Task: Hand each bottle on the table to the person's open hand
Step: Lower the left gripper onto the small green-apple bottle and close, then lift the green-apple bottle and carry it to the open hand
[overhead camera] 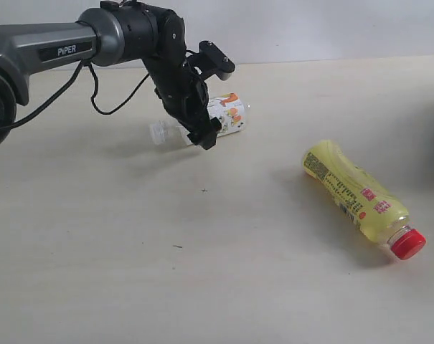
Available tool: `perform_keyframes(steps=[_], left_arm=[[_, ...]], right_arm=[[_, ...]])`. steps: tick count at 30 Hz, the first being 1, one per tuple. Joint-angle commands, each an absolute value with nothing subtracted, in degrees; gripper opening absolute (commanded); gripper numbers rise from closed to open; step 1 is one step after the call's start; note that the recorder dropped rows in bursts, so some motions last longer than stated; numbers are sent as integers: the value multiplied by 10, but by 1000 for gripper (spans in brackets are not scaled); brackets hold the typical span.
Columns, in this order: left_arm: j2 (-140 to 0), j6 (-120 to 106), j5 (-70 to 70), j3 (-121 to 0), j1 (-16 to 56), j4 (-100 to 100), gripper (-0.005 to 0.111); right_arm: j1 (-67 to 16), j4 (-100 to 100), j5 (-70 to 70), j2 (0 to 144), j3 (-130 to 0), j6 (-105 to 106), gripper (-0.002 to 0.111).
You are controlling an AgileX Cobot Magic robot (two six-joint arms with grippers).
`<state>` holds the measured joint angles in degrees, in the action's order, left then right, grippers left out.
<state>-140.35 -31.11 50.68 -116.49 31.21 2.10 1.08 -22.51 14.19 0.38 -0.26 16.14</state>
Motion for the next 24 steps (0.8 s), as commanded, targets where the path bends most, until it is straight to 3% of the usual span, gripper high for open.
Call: perform_keyframes(steps=[1,3,5,7,8,9,24], left_arm=[[-1407,-311,491,-1166,314,18,92],[-1407,-311,492,-1166,314,16,90],[-1407,-311,492,-1166,314,11,81],[-1407,-311,494,-1166,314,0,51],[-1406,-311,502,-1166,314,0,20],[-1403,-311,509,-1166,314,0,0],[-1280,-131,533,-1166,313,105,0]], right_arm=[[13,-225,140,0,0,164,0],[13,-225,140,0,0,164,0],[13,-225,140,0,0,164,0],[13,-225,140,0,0,164,0],[13,-225,140,0,0,164,0],[13,-225,140,0,0,164,0],[13,-225,140,0,0,164,0]])
